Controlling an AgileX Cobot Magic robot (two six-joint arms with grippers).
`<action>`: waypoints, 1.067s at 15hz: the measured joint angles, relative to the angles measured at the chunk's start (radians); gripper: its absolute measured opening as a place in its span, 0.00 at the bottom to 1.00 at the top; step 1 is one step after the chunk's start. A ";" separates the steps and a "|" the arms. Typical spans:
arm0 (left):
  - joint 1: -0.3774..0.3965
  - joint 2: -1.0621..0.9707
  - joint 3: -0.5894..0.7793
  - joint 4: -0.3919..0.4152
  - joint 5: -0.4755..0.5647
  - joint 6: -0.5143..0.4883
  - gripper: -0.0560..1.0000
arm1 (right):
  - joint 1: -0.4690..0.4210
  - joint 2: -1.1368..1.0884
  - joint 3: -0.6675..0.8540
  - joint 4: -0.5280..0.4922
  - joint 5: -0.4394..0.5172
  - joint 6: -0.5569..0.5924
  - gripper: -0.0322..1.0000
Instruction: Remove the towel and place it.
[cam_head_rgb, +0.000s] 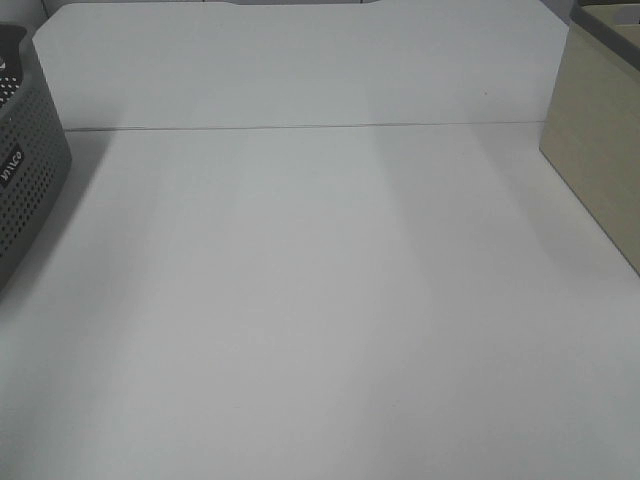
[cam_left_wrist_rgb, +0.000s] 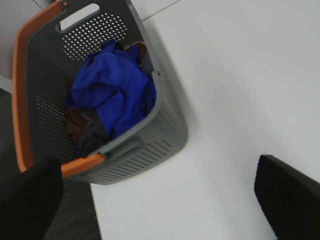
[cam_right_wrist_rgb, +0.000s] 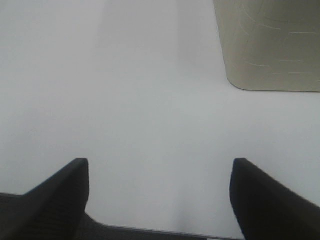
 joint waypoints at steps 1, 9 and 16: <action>0.000 0.079 -0.068 0.028 -0.001 0.066 0.99 | 0.000 0.000 0.000 0.000 0.000 0.000 0.77; 0.168 0.680 -0.263 0.177 -0.137 0.552 0.99 | 0.000 0.000 0.000 0.000 0.000 0.000 0.77; 0.268 1.027 -0.263 0.212 -0.495 0.621 0.99 | 0.000 0.000 0.000 0.000 0.000 0.000 0.77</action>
